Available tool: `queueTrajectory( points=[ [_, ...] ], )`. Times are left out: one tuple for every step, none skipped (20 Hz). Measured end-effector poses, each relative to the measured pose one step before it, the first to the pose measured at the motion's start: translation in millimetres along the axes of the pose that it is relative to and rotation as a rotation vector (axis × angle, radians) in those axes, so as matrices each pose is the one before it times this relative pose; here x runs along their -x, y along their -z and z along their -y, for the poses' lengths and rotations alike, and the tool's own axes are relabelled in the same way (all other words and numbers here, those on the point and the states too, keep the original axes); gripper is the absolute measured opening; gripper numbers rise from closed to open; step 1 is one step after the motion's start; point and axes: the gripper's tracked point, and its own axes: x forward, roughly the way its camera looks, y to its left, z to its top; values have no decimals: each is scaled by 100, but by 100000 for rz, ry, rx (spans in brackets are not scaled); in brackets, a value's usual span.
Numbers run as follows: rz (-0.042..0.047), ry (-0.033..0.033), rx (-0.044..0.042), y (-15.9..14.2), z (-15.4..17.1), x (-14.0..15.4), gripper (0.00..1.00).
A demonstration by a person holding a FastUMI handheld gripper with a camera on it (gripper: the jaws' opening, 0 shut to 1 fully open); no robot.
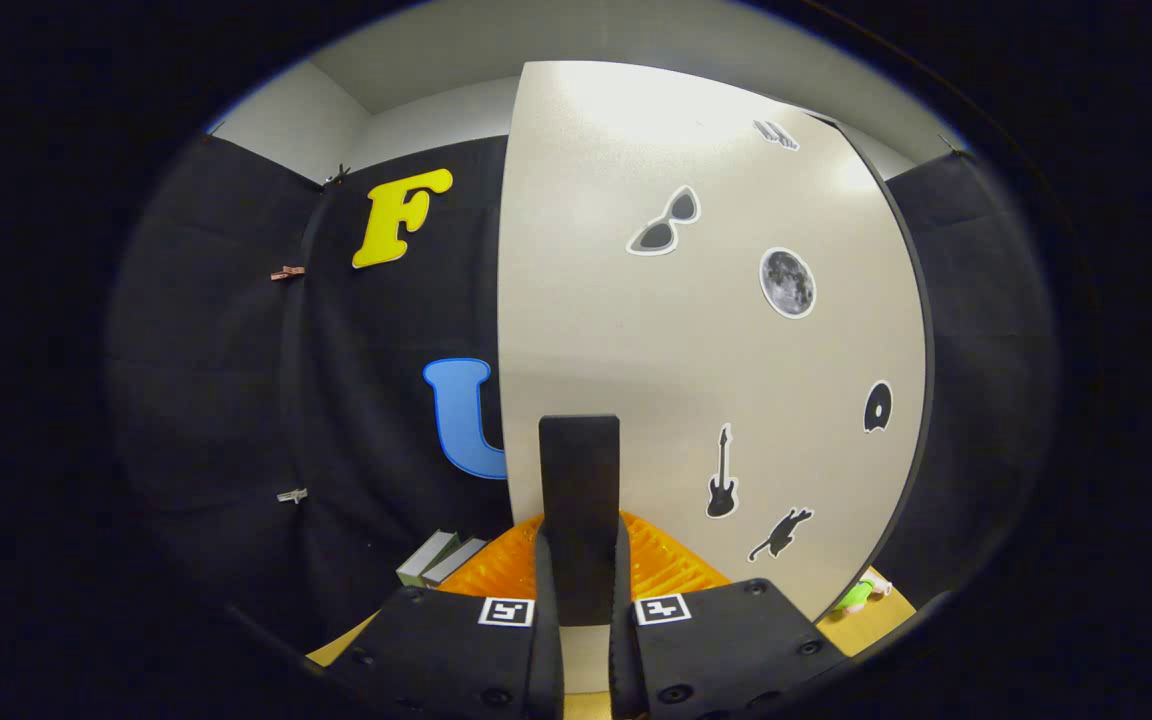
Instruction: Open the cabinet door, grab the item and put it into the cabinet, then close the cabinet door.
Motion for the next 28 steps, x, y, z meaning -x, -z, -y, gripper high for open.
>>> queueTrajectory(
  points=[
    [-510,-1477,342,209,174,817,21],
    [-234,-1178,-259,-88,218,835,21],
    [-343,-814,-797,-77,331,1193,21],
    [234,-642,-1086,-194,189,1043,21],
    [-210,-554,-490,-24,362,1127,21],
    [286,-414,18,-163,426,857,22],
    [73,-379,-102,-34,586,874,21],
    [-26,-191,-478,-53,416,715,22],
    [73,-293,-638,30,466,791,21],
    [-41,-277,-188,-42,364,674,21],
    [39,-67,60,-12,456,763,21],
    [-9,-249,-491,-76,408,620,21],
    [-23,-132,-650,-2,478,626,21],
    [-322,117,-117,-52,436,512,21],
    [47,56,-64,3,469,640,21],
    [-131,421,333,8,469,586,21],
    [151,515,99,-66,527,561,21],
    [-20,713,-141,-11,653,732,21],
    [-35,571,72,-66,474,475,21],
    [147,807,240,-64,601,614,21],
    [-35,977,870,-42,748,538,21],
    [7,1225,283,-98,682,553,21],
    [-352,1577,-117,34,766,538,21],
    [34,1631,101,-145,707,520,21],
    [-156,2007,325,10,757,542,21],
    [20,1963,1004,-89,844,356,21],
    [417,2216,1205,-54,988,380,20],
    [22,1743,692,46,1008,66,20]
  ],
)
